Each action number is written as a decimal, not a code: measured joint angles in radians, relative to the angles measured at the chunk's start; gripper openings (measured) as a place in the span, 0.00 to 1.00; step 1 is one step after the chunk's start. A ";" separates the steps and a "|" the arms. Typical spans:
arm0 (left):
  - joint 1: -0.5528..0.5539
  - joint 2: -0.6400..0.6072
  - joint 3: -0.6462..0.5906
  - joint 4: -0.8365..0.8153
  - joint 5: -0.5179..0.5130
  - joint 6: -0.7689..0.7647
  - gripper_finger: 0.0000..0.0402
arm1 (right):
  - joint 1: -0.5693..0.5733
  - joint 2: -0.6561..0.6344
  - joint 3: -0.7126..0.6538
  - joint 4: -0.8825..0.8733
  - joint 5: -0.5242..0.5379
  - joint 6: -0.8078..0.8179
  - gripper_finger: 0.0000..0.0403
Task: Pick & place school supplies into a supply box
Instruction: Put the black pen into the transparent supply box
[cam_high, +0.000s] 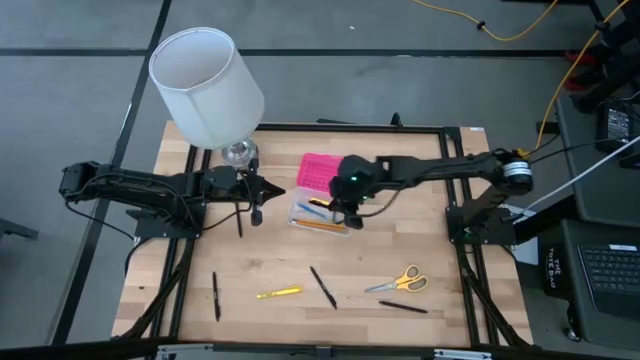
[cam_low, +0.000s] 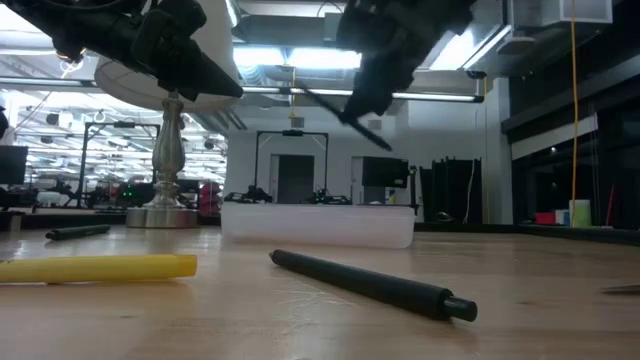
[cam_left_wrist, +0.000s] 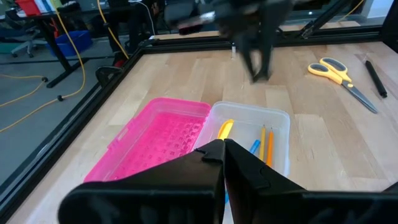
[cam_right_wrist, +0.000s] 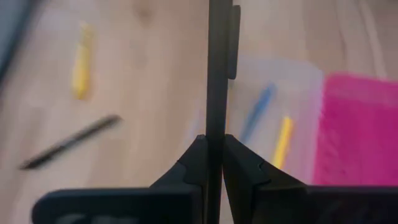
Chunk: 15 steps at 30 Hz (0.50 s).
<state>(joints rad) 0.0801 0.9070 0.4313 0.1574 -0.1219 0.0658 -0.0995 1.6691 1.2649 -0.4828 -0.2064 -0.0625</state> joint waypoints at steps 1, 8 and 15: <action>0.000 0.000 0.000 0.000 0.000 0.000 0.00 | -0.001 0.027 0.034 -0.053 0.023 -0.019 0.10; 0.000 0.000 0.000 0.001 0.000 0.000 0.00 | -0.009 0.165 0.171 -0.179 0.057 -0.085 0.09; 0.000 0.000 0.000 0.000 0.000 0.000 0.01 | -0.040 0.250 0.203 -0.196 0.062 -0.107 0.09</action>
<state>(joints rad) 0.0801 0.9069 0.4313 0.1577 -0.1219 0.0660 -0.1398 1.9195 1.4677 -0.6790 -0.1443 -0.1691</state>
